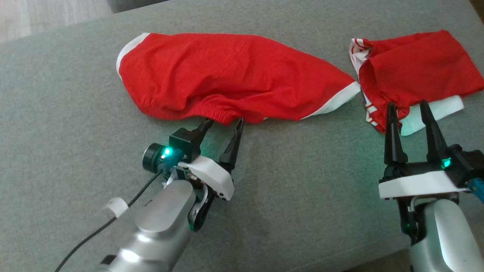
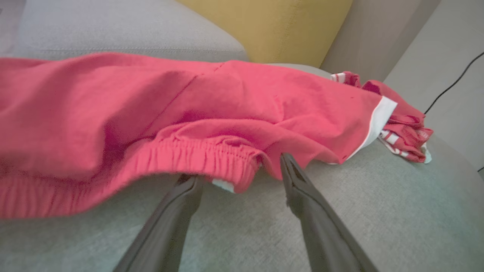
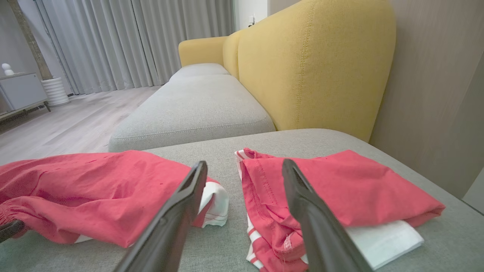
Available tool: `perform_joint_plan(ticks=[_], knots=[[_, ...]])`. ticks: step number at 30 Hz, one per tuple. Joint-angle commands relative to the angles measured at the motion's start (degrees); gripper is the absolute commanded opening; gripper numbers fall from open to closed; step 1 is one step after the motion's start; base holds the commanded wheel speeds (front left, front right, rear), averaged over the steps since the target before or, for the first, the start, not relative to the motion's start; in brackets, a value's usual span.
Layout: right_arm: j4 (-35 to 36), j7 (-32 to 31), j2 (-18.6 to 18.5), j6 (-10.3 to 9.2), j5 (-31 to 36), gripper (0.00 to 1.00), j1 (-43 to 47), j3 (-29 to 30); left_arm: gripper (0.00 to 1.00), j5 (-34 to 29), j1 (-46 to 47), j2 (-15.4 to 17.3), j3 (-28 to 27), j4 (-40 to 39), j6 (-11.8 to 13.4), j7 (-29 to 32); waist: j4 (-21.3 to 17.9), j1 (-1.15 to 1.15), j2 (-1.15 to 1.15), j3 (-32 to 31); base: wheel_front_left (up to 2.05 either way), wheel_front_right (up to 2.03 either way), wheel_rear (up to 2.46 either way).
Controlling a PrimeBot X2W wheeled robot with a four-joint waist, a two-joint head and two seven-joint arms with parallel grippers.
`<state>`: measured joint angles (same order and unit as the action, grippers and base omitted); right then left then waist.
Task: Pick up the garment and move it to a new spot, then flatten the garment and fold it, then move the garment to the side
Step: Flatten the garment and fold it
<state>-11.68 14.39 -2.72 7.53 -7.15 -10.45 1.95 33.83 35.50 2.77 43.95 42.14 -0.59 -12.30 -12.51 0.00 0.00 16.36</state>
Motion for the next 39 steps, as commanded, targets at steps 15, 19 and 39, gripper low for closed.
perform_joint_plan(ticks=[15, 19, 39], knots=[[0.61, 0.61, -0.16, -0.04, 0.41, 1.0, -0.92, 0.62, 0.0, -3.86, 0.75, 1.8, -1.37, -6.6, -2.05, -2.68, 3.06, 0.0, 0.0, -3.82, 0.0, 0.0, 0.0], [-0.04, 0.61, -0.16, -0.04, 0.82, 1.0, -0.23, 0.76, 0.0, -5.12, -2.04, 4.54, -2.25, -10.86, -2.86, -2.68, 4.94, 0.0, 0.0, -6.54, 0.0, 0.0, 0.0], [-2.99, 0.61, -0.16, -0.04, 0.53, 1.0, 2.58, -1.25, 0.0, -1.26, -10.95, 29.13, -4.23, -40.24, -2.55, 19.0, 12.21, 0.0, 0.0, -11.78, 0.0, 0.0, 0.0]])
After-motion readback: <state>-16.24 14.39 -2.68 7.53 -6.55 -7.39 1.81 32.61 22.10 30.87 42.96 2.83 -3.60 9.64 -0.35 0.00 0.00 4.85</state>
